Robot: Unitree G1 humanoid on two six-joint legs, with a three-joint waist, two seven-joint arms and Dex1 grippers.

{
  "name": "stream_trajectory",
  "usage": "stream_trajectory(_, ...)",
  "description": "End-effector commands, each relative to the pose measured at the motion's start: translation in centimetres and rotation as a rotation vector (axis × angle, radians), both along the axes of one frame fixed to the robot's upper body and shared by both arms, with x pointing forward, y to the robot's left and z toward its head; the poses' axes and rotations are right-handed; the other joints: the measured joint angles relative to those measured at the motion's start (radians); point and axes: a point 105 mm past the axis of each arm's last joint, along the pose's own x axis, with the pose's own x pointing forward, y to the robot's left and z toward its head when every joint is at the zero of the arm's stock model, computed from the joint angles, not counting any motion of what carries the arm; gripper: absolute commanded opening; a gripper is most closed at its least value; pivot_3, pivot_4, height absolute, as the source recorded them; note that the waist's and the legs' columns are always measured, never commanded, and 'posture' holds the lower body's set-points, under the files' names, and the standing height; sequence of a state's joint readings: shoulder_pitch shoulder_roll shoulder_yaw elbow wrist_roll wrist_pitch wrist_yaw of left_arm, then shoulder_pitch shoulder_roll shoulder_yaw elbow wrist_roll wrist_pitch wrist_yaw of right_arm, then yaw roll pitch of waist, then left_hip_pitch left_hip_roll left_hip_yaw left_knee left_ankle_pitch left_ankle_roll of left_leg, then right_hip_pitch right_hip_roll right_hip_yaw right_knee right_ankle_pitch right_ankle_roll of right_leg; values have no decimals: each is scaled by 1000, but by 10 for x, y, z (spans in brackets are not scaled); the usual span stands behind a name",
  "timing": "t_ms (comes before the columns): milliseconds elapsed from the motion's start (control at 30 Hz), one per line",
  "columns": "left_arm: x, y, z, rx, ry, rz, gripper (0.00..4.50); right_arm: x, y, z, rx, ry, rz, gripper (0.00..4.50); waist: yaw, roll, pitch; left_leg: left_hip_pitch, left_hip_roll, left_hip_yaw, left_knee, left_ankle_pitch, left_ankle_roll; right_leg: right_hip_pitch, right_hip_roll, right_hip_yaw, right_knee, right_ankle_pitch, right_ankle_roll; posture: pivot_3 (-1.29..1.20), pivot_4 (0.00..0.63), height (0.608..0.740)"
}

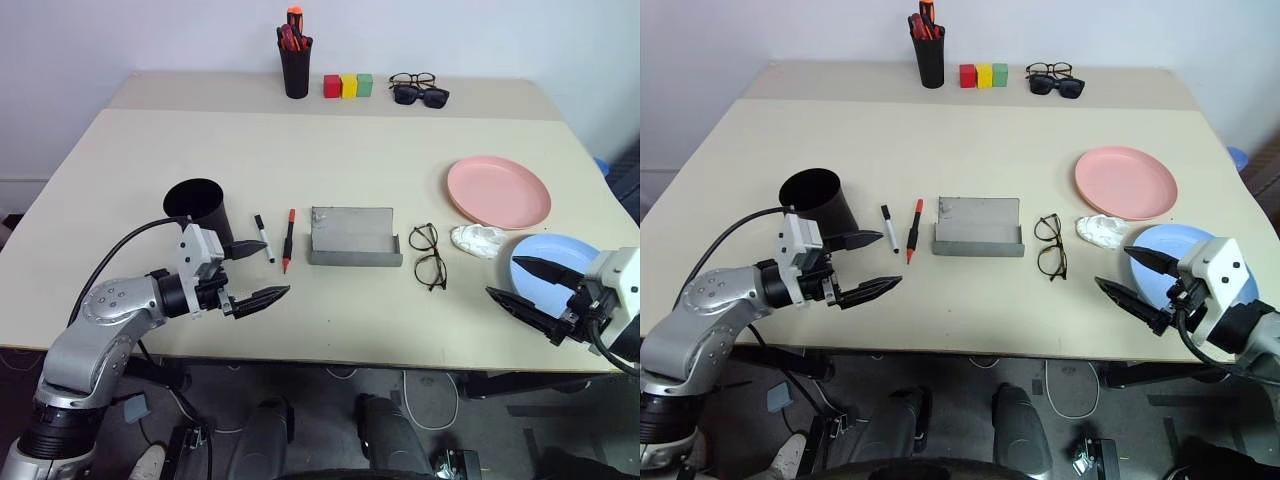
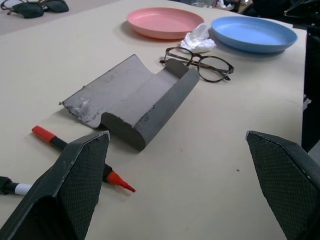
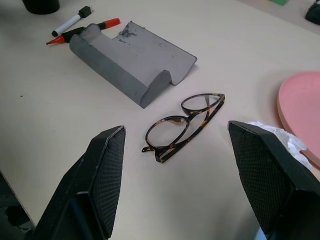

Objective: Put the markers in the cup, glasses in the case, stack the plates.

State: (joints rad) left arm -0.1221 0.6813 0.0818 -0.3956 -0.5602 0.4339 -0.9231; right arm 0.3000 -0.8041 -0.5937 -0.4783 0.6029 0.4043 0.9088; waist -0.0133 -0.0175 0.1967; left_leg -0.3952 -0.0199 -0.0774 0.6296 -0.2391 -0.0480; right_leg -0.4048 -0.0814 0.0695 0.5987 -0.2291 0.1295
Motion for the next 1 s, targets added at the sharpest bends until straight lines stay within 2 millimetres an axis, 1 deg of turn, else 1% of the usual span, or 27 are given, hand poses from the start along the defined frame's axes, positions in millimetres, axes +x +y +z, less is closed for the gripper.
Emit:
stream_trajectory(33,-3,-6,9,-23,-36,-21,4500,0,4,7,-18,-46,26,3317,0,0,0,0,0,0,0,0,0,0,0,0,0,0,0,0,150,740)
stream_trajectory(133,-1,-7,12,-29,-43,-9,4500,2,4,7,-18,-49,28,3317,-1,0,0,0,0,0,1,0,0,0,0,0,0,0,0,0,150,740)
stream_trajectory(300,0,-9,9,-16,-45,2,4500,3,5,7,-20,-51,37,3317,0,0,0,0,0,0,0,0,0,0,0,0,0,0,0,0,150,740)
stream_trajectory(667,9,-15,7,-38,-58,80,4500,12,6,8,-10,-59,56,3317,-1,0,0,1,0,0,1,0,0,0,0,0,1,0,0,0,150,740)
stream_trajectory(800,21,-17,10,-50,-62,168,4500,15,11,9,-10,-71,97,3317,1,0,0,1,0,0,1,0,0,1,0,0,1,0,0,0,150,740)
stream_trajectory(933,34,-25,7,41,-47,298,4500,21,27,17,-8,-129,219,3317,-1,-1,0,1,0,0,2,0,0,2,0,0,2,1,1,0,150,740)
stream_trajectory(1000,41,-30,6,49,1,340,4500,26,35,19,-19,-143,272,3317,-2,-1,0,2,-1,0,2,0,0,2,1,0,2,1,2,0,150,740)
